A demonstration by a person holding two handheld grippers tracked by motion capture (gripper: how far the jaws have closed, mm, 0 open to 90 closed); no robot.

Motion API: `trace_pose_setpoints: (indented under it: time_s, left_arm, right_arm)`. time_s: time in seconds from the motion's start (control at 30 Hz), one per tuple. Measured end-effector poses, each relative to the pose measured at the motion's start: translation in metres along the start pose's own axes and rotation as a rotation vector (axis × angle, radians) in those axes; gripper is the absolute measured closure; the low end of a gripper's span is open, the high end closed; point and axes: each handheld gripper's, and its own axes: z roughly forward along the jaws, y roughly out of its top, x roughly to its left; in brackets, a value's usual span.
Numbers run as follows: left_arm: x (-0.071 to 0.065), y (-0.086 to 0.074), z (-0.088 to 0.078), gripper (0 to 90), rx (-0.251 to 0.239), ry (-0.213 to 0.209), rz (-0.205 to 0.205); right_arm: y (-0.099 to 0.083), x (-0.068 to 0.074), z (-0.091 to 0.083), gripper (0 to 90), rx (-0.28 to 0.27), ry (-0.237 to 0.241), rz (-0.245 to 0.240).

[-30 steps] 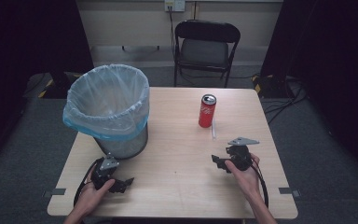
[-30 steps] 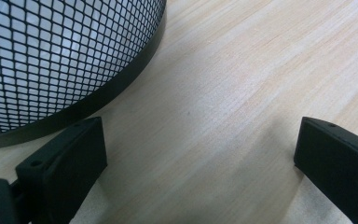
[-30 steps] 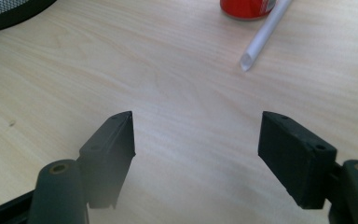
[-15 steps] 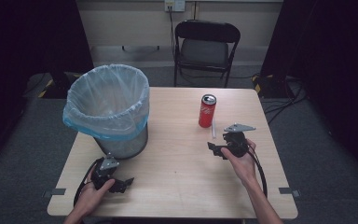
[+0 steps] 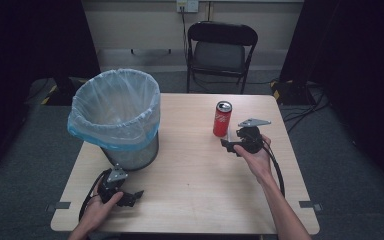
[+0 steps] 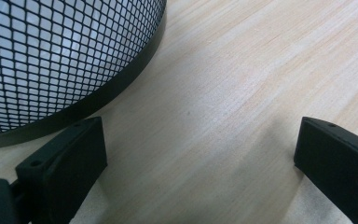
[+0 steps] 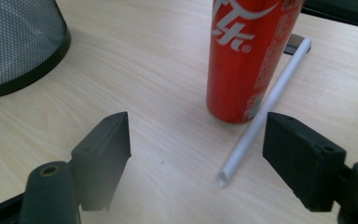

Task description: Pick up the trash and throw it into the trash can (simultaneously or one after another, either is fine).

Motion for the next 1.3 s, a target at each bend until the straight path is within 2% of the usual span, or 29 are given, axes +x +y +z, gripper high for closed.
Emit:
trace_pose_setpoints:
  time_s: [0.23,0.47,0.5,0.57,0.63,0.73,0.8,0.93,1.1,1.27,1.3]
  left_arm:
    - [0.000,0.000,0.000,1.8,0.000,0.000,-0.001]
    - [0.000,0.000,0.000,1.8,0.000,0.001,-0.001]
    - [0.000,0.000,0.000,1.8,0.000,0.002,-0.002]
    - [0.000,0.000,0.000,1.8,0.000,0.002,-0.002]
    - [0.000,0.000,0.000,1.8,0.000,0.003,-0.002]
    - [0.000,0.000,0.000,1.8,0.001,0.002,-0.003]
    - [0.000,0.000,0.000,1.8,0.000,0.004,-0.003]
    - [0.000,0.000,0.000,1.8,0.001,0.003,-0.004]
    - [-0.001,0.000,-0.001,1.8,0.001,0.003,-0.003]
    - [0.000,0.000,0.000,1.8,0.000,0.001,-0.003]
    - [0.000,0.000,0.000,1.8,0.000,0.001,-0.003]
  right_arm:
    - [0.016,-0.015,0.015,22.0,0.000,0.003,-0.009]
    - [0.029,-0.022,0.029,20.1,0.007,0.007,-0.015]
    - [0.033,-0.024,0.033,19.8,0.020,-0.009,-0.028]
    - [0.036,-0.027,0.037,19.6,0.034,-0.007,-0.025]
    - [0.039,-0.029,0.041,20.0,0.036,-0.024,-0.034]
    - [0.040,-0.032,0.047,20.2,0.032,-0.031,-0.027]
    - [0.041,-0.035,0.052,19.2,0.044,-0.020,-0.014]
    - [0.047,-0.036,0.058,20.8,0.023,-0.031,-0.018]
    - [0.045,-0.038,0.067,21.1,0.052,-0.043,-0.031]
    - [0.041,-0.044,0.082,19.7,0.080,-0.024,-0.020]
    - [0.042,-0.045,0.087,21.9,0.087,-0.027,-0.026]
